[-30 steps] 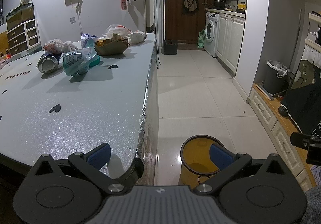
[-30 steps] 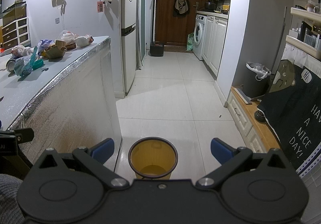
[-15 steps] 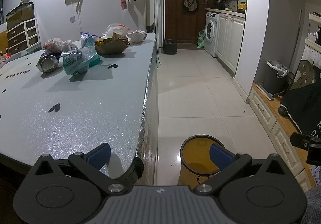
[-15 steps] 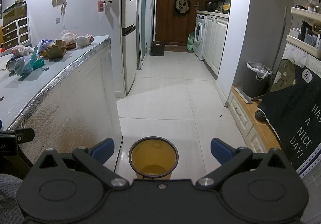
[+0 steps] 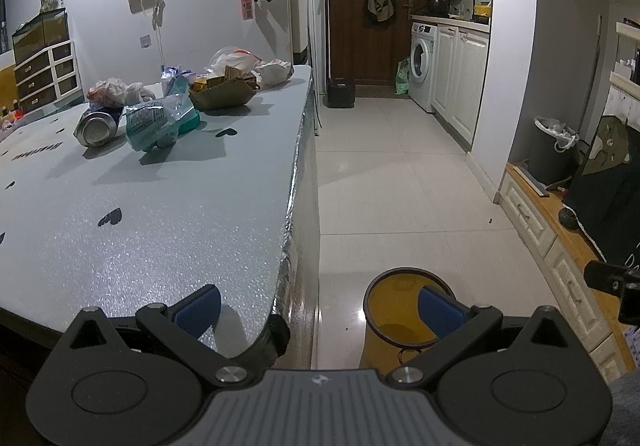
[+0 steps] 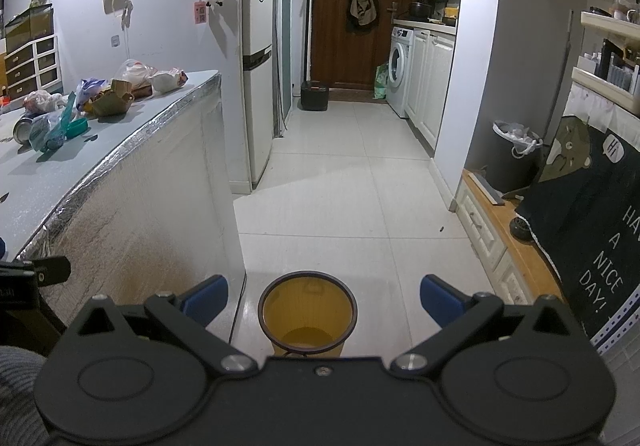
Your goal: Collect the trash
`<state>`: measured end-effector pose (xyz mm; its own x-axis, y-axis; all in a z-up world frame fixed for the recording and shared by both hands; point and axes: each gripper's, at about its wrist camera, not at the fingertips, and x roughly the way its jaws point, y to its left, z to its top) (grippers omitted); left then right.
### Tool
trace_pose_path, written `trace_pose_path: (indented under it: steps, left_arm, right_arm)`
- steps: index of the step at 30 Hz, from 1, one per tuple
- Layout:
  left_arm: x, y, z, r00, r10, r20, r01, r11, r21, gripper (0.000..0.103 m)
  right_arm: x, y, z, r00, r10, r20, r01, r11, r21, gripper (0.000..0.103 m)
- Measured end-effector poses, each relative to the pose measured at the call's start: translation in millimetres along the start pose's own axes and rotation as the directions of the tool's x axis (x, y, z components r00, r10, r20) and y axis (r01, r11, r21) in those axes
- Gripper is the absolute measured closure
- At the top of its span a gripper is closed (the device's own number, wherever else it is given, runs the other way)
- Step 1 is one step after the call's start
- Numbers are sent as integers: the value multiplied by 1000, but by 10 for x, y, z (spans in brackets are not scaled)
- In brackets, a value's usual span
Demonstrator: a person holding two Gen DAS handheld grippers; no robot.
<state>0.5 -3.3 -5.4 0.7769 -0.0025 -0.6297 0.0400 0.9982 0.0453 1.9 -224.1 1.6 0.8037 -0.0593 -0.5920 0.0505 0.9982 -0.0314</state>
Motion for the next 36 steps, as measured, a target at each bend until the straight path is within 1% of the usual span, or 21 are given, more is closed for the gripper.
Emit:
trace_pose_path:
  steps: [4,5,10,12,16,18,22,25,29,34,36]
  left_arm:
    - [28,15,23,1000,5,1,-5,1000,10,0]
    - [38,15,30,1000,4,0,-4,1000,14,0]
    - [91,73,117,1000,-21,14,21,1000,7,0]
    - [112,120,180,999,-10,37,9,1000,8,0]
    - [144,235,329,998,4,67,-4,1000,5,0]
    - [152,321,415,996,18,85,-18,1000,-1,0]
    - [185,529,585,993,60,104,-58,998,-24,0]
    - [211,717,709,989,103,110,-98,994,-42,0]
    - [223,983,852,982,151,117,-144,987,-66,0]
    - [243,1400,1013,976,163,145,-152,984,-89,0]
    - [283,1566,1086,973,185,138,-173,981,-93,0]
  right_arm:
    - [13,30,-14,1000,23,-5,-23,1000,-10,0]
    - [37,12,30,1000,20,-3,-20,1000,-10,0]
    - [60,47,74,1000,21,-2,-21,999,-48,0]
    - [60,92,110,1000,26,15,-25,997,-70,0]
    - [50,233,236,996,10,94,3,990,-139,0]
    - [67,302,351,992,23,122,-2,986,-168,0]
    - [111,474,564,987,55,151,-23,978,-205,0]
    - [152,634,728,982,93,166,-54,972,-228,0]
    - [242,844,977,971,158,176,-118,968,-220,0]
    - [359,1138,1300,949,252,191,-212,955,-207,0]
    - [406,1242,1406,938,283,200,-243,948,-204,0]
